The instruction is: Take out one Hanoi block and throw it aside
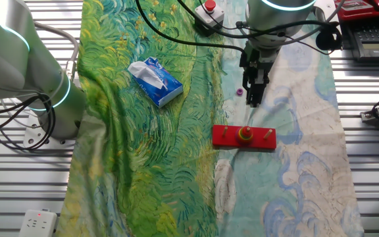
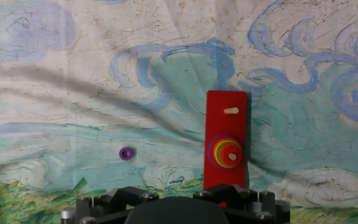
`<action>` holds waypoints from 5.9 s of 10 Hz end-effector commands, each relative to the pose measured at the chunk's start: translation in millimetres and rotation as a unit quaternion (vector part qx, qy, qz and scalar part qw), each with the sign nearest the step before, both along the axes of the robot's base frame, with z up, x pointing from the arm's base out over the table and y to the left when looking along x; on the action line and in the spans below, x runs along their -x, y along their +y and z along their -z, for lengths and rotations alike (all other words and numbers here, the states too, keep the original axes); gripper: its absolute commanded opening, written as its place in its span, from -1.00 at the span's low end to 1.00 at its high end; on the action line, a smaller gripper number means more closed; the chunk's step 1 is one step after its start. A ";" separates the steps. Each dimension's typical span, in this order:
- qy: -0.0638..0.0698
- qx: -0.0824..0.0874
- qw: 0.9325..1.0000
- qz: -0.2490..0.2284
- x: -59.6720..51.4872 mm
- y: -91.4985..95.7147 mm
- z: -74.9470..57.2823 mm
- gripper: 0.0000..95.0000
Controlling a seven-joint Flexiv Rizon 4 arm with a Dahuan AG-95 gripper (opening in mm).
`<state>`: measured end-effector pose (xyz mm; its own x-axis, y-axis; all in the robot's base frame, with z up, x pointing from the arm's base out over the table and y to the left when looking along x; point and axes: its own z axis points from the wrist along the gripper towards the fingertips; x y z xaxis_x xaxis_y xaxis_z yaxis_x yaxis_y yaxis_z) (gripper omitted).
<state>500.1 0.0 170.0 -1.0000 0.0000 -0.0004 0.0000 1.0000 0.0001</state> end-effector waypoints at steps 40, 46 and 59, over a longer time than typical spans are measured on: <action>0.065 0.017 0.998 -0.019 -6.5 5.6 -29.5 -1.00; 0.065 0.017 0.998 -0.019 -6.6 5.7 -29.5 -1.00; 0.064 0.017 0.998 -0.021 -6.6 5.7 -29.5 -1.00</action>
<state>508.4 6.2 199.1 -0.9912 -0.0381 0.1272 -0.0424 0.9986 -0.0312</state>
